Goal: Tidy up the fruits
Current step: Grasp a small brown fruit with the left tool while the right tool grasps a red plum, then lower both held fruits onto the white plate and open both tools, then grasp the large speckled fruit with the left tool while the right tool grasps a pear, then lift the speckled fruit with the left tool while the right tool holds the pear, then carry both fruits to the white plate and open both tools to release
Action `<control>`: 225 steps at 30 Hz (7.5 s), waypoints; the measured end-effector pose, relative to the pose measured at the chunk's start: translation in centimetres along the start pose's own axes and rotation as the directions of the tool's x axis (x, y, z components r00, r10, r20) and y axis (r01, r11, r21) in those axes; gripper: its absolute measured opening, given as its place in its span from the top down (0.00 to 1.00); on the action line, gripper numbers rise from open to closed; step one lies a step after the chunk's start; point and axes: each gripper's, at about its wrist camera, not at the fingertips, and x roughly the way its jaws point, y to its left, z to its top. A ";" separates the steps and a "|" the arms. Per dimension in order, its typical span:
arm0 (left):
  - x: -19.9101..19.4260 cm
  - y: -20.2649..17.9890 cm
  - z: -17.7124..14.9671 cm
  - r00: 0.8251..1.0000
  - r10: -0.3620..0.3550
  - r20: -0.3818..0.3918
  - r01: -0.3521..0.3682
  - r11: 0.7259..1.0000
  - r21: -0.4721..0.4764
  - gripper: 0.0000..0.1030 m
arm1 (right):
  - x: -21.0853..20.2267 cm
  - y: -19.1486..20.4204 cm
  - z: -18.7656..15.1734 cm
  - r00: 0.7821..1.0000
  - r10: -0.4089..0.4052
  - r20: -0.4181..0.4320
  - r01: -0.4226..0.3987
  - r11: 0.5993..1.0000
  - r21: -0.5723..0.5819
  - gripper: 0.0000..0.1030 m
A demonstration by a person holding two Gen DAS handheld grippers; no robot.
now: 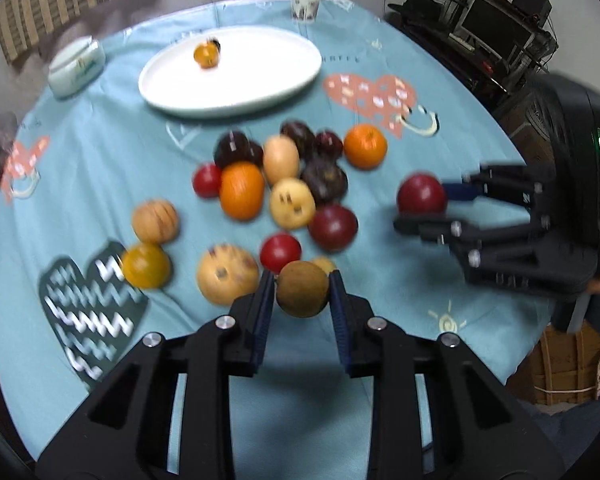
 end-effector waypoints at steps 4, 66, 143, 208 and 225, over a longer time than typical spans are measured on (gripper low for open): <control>-0.6 0.5 2.1 0.999 0.038 0.021 -0.038 0.999 0.017 0.73 | -0.2 0.6 -0.8 1.000 0.011 0.008 -0.012 0.999 0.038 0.62; 10.2 11.4 21.3 0.978 0.206 0.015 -0.203 0.973 -0.113 0.35 | 8.7 -8.5 22.2 0.982 -0.181 0.062 0.174 0.979 0.105 0.39; -2.2 4.0 6.9 0.989 0.101 0.109 -0.106 0.994 0.039 0.55 | -0.7 4.0 3.2 0.998 0.020 0.061 -0.025 0.996 0.087 0.72; 3.1 9.6 17.8 0.990 0.111 0.085 -0.097 0.984 -0.150 0.54 | 3.0 -1.7 16.1 0.981 -0.125 0.148 0.114 0.990 0.081 0.72; 3.2 15.1 18.7 0.987 0.136 0.081 -0.115 0.969 -0.217 0.46 | 3.3 -4.2 19.4 0.966 -0.163 0.199 0.157 0.986 0.048 0.27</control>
